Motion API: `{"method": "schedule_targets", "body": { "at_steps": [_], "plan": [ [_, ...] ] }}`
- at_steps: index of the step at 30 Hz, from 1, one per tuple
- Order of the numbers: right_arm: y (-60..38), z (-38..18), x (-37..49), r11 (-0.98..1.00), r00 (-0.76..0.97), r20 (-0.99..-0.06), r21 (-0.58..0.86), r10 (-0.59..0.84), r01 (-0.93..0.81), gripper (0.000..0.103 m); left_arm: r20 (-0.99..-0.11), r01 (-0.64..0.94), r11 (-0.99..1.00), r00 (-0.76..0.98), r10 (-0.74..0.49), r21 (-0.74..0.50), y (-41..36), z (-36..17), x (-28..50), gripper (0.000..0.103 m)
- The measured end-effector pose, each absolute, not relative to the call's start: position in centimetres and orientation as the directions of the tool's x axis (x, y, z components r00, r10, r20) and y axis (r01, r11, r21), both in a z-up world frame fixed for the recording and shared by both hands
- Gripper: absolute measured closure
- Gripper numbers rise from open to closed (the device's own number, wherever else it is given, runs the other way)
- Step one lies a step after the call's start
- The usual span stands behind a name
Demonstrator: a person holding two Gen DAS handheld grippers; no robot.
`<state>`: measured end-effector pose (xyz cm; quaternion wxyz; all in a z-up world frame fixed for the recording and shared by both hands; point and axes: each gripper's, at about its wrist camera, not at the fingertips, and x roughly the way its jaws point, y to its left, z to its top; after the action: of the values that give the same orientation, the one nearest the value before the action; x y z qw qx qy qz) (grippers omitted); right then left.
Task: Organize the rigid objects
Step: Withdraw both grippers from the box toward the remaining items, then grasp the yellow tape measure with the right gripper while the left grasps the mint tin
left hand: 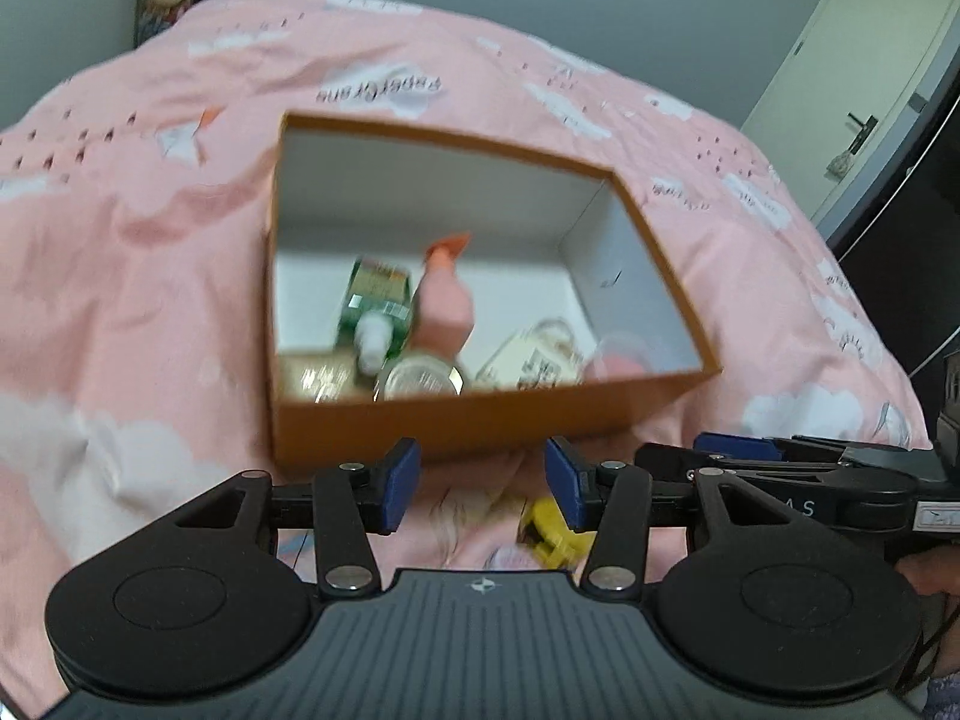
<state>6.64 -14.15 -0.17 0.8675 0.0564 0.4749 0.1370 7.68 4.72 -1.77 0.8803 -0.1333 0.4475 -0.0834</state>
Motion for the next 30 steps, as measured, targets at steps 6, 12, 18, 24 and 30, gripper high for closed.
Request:
{"method": "schedule_targets", "body": {
  "at_steps": [6, 12, 18, 24, 30],
  "plan": [
    [-14.4, -3.1, 5.5, 0.956, 0.399, -0.869, 0.255, 0.294, -0.147, 0.04, -0.835, 0.013, 0.958, 0.488, -0.255, -0.286, 5.2, -4.4, 6.4, 0.046],
    [-13.5, -5.1, 4.9, 0.947, 0.308, -0.897, 0.28, 0.316, -0.156, 0.04, -0.886, 0.018, 0.962, 0.385, -0.258, -0.272, 4.6, -6.8, 5.1, 0.046],
    [-13.0, -6.6, 4.4, 0.953, 0.247, -0.923, 0.262, 0.294, -0.155, 0.04, -0.883, 0.036, 0.956, 0.376, -0.282, -0.29, 3.9, -8.0, 4.4, 0.044],
    [-13.4, -6.6, 4.8, 0.958, 0.276, -0.919, 0.254, 0.282, -0.134, 0.042, -0.845, 0.055, 0.933, 0.407, -0.346, -0.356, 2.6, -8.7, 6.5, 0.044],
    [-13.2, -6.9, 5.9, 0.95, 0.294, -0.907, 0.264, 0.303, -0.165, 0.043, -0.878, 0.045, 0.947, 0.362, -0.312, -0.318, 1.3, -10.4, 7.9, 0.045]
  ]
}}
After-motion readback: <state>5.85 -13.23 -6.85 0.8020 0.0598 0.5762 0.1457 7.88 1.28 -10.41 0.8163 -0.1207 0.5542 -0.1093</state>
